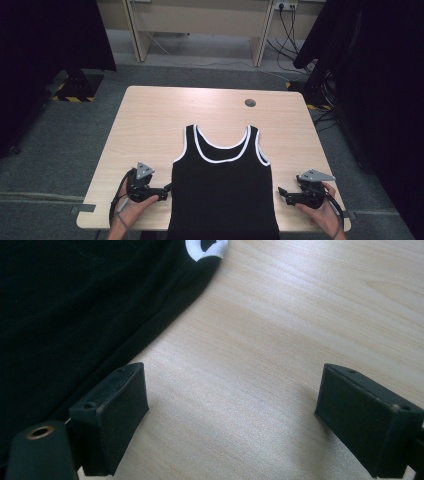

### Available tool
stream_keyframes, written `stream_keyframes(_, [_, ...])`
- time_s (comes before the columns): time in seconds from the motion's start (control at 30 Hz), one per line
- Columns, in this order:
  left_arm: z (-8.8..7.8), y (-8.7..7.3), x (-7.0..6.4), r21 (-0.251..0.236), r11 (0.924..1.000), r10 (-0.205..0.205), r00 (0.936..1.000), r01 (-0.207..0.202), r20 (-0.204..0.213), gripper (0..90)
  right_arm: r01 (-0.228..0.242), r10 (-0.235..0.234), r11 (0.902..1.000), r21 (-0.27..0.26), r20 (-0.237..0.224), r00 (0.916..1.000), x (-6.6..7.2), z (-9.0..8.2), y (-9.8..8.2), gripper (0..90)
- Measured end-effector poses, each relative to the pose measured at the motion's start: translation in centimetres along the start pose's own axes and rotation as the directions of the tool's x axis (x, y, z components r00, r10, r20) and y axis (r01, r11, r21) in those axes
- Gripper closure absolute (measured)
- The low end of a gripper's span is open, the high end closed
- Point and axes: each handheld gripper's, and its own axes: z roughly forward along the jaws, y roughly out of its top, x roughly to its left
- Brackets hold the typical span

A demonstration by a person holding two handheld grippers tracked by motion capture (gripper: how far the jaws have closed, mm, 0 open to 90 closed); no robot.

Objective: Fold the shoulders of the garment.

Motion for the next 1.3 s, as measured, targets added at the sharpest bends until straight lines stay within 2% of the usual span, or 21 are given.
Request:
stream_keyframes(0.17, [-0.1,0.6,0.0,-0.014,0.9998,0.012,0.9999,-0.012,-0.001,3.0,-0.002,0.002,1.0,0.0,0.0,1.0,0.0,0.0,0.0,13.7])
stream_keyframes(0.4, [0.6,2.5,0.4,-0.026,0.9993,0.026,0.9997,-0.026,0.0,3.1,-0.001,0.001,1.0,0.0,0.001,1.0,0.0,0.0,0.0,13.8])
stream_keyframes(0.7, [2.8,5.7,-0.4,-0.026,0.9989,0.041,0.9985,-0.04,0.035,4.5,-0.001,0.001,1.0,0.0,0.002,1.0,0.0,0.0,0.0,13.7])
stream_keyframes(0.9, [4.4,7.4,-0.7,-0.033,0.9988,0.038,0.9985,-0.037,0.04,4.9,-0.001,0.001,1.0,0.0,0.002,1.0,0.0,0.0,0.0,13.8])
stream_keyframes(1.03, [5.2,8.3,-0.8,-0.036,0.998,0.053,0.9977,-0.052,0.043,5.2,-0.001,0.001,1.0,0.0,0.002,1.0,0.0,0.0,0.0,13.8])
stream_keyframes(1.2, [6.3,9.4,-0.7,-0.03,0.9984,0.049,0.9979,-0.048,0.042,5.3,-0.001,0.001,1.0,0.0,0.002,1.0,0.0,0.0,0.0,13.8])
stream_keyframes(1.3, [7.0,10.2,-0.5,-0.033,0.9992,0.024,0.9989,-0.023,0.041,5.5,-0.001,0.001,1.0,0.0,0.001,1.0,0.0,0.0,0.0,13.8])
